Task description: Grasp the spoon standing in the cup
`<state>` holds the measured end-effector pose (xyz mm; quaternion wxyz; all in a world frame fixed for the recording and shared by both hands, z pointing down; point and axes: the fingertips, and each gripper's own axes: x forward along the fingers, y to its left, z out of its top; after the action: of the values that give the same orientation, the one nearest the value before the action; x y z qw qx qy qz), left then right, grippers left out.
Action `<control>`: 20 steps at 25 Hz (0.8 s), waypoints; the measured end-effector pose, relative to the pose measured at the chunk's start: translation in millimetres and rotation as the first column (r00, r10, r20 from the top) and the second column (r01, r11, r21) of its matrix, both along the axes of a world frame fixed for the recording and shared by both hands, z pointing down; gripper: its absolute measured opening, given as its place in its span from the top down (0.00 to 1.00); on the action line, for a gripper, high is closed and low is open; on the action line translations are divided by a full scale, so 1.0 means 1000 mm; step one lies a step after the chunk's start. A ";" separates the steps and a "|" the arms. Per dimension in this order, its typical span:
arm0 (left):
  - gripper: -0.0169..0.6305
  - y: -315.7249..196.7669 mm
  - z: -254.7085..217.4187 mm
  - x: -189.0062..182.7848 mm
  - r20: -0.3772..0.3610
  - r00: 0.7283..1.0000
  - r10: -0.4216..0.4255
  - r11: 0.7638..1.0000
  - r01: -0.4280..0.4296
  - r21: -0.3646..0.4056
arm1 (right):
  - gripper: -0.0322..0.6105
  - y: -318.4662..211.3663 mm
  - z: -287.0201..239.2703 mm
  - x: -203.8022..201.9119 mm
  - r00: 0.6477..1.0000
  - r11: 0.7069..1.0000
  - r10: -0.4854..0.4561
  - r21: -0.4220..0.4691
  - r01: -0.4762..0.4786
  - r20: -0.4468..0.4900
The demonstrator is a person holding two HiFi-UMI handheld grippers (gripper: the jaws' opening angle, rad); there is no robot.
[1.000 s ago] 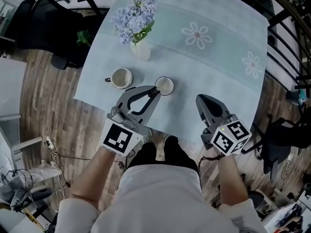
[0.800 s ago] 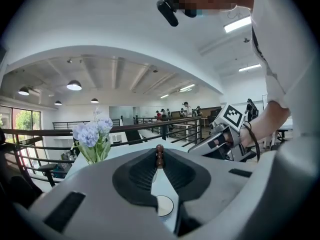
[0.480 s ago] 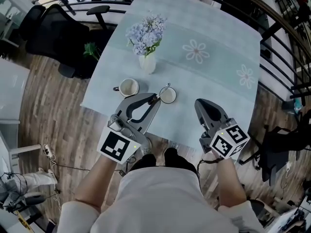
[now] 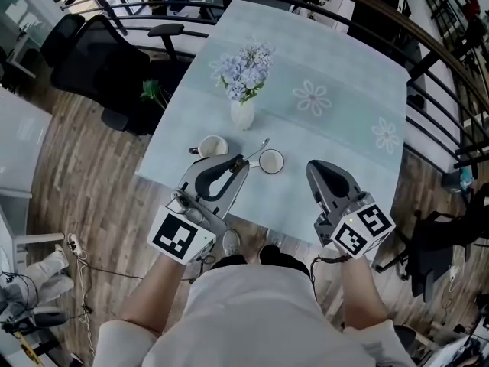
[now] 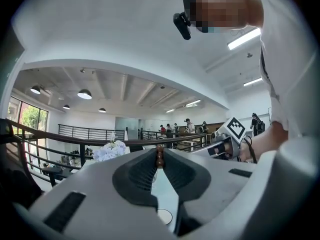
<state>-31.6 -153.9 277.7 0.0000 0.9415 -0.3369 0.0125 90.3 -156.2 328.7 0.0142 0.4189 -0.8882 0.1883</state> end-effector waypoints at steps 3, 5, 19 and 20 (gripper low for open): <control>0.90 0.006 0.001 -0.003 -0.003 1.000 -0.005 1.000 0.005 -0.011 | 0.92 0.002 -0.012 -0.003 1.000 1.000 -0.006 0.030 0.006 0.000; 0.90 0.007 0.000 -0.005 -0.012 1.000 -0.005 1.000 0.004 -0.016 | 0.92 0.003 -0.019 -0.007 1.000 0.999 -0.012 0.048 0.012 0.004; 0.90 0.004 -0.001 -0.022 -0.055 0.998 -0.020 0.999 0.018 -0.043 | 0.92 0.005 -0.034 -0.026 0.999 0.996 -0.036 0.084 0.036 -0.008; 0.90 0.004 -0.001 -0.022 -0.052 0.998 -0.021 0.999 0.019 -0.043 | 0.92 0.005 -0.033 -0.027 0.999 0.996 -0.037 0.081 0.038 -0.009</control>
<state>-53.7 -150.2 277.1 0.0293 0.9378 -0.3459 -0.0051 63.4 -150.9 295.4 0.0040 0.4030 -0.9028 0.1503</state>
